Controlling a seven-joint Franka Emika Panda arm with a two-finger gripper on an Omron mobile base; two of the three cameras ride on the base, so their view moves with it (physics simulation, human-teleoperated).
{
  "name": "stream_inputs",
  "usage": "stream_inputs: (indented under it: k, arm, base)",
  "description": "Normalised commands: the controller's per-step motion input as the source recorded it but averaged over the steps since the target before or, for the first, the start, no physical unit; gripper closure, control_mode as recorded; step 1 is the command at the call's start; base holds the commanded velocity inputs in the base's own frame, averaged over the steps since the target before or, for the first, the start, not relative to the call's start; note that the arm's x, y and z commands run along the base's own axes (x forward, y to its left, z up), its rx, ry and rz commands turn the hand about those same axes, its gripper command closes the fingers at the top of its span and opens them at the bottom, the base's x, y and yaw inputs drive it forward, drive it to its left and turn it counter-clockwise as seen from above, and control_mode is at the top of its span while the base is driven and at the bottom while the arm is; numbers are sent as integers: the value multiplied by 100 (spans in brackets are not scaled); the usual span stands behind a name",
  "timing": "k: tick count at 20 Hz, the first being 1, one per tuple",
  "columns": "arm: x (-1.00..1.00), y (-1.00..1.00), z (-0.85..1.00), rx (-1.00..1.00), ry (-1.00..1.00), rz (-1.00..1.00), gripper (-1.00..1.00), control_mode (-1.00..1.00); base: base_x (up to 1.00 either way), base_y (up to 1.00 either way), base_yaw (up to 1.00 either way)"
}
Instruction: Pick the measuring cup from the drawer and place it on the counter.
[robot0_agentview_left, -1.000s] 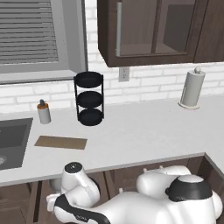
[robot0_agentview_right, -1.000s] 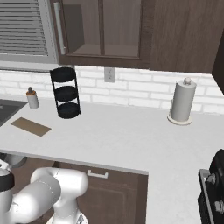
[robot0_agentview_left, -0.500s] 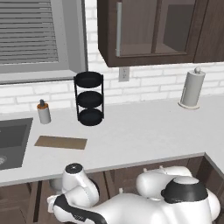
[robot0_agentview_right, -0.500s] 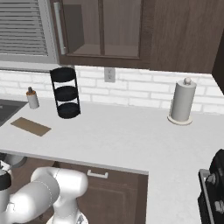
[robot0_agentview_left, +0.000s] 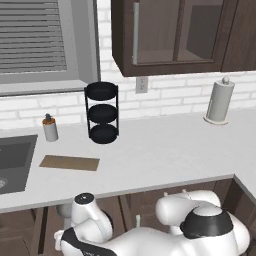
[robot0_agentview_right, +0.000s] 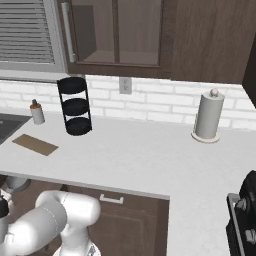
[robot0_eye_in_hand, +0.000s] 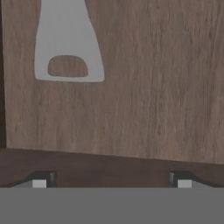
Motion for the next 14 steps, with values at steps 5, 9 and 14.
stream_inputs:
  k: [5, 9, 14]
  arm:
    - [-22, 0, -12, 0, 3, 0, -100, -100]
    - [-48, 0, -3, 0, 2, 0, -100, -100]
    - [-79, 0, 0, 0, 0, 0, -100, -100]
  base:
    - [0, 0, 0]
    - [0, 0, 0]
    - [0, 0, 0]
